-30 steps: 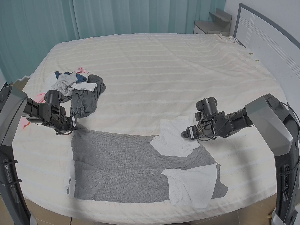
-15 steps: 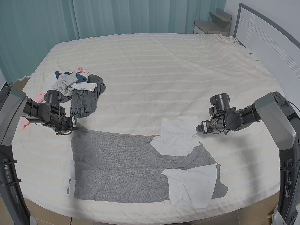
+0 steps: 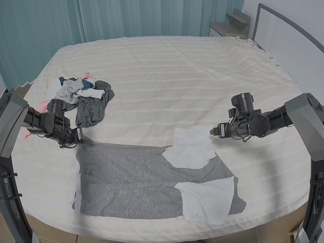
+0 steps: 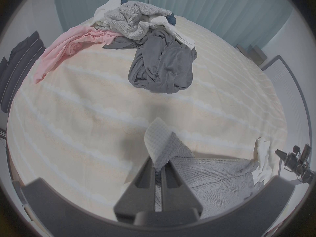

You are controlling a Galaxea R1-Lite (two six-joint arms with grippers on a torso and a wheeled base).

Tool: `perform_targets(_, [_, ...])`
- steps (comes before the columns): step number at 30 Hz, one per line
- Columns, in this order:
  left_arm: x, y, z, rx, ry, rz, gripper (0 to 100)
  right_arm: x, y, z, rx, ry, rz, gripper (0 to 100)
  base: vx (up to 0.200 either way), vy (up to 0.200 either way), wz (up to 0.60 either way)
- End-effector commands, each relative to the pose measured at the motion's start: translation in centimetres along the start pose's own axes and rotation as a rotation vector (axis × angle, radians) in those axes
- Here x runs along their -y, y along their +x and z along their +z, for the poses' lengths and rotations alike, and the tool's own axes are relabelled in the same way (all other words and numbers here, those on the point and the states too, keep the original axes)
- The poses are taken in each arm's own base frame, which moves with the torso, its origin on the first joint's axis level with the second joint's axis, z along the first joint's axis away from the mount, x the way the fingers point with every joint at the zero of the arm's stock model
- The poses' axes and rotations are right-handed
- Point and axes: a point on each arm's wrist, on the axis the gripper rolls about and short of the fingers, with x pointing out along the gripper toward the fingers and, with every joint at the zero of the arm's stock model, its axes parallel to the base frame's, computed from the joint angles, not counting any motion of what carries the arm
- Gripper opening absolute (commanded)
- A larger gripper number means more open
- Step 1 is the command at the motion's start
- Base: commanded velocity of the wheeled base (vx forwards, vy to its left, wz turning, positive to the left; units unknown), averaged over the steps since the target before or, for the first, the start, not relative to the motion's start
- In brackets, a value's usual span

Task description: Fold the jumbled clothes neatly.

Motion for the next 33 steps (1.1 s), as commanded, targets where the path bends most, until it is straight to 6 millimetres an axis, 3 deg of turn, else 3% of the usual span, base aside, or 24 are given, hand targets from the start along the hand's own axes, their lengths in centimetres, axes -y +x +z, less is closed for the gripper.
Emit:
perform_targets(1, [0.1,-0.5,0.2,0.010,0.001,-0.002,0,-2.6,-2.1,-1.7,-0.046,-0.047,0.073,100,0.000,0.000,0.00])
perform_targets(6, [0.1,-0.8,0.2,0.013,0.002,-0.003,0,-3.4,-0.8,-3.0,-0.092,-0.089,0.084,100,0.000,0.000,0.00])
perform_targets(11, [0.2,-0.9,0.2,0.012,0.001,-0.003,0,-4.5,2.1,-5.6,-0.168,-0.167,0.094,100,0.000,0.000,0.00])
perform_targets(15, [0.1,-0.9,0.0,0.010,0.003,-0.002,0,-4.4,3.6,-6.2,-0.182,-0.167,0.077,100,0.000,0.000,0.00])
perform_targets(18, [0.0,-1.0,-0.1,0.004,-0.001,0.002,0,-3.2,4.1,-5.5,-0.158,-0.153,-0.005,100,0.000,0.000,0.00])
perform_targets(24, [-0.4,-1.2,-0.2,0.002,-0.006,0.008,0,-0.7,2.8,-4.1,-0.131,-0.114,-0.078,100,0.000,0.000,0.00])
perform_targets(33, [-0.5,-1.0,-0.4,-0.011,-0.006,0.013,0,1.8,1.1,-5.1,-0.172,-0.074,-0.113,100,0.000,0.000,0.00])
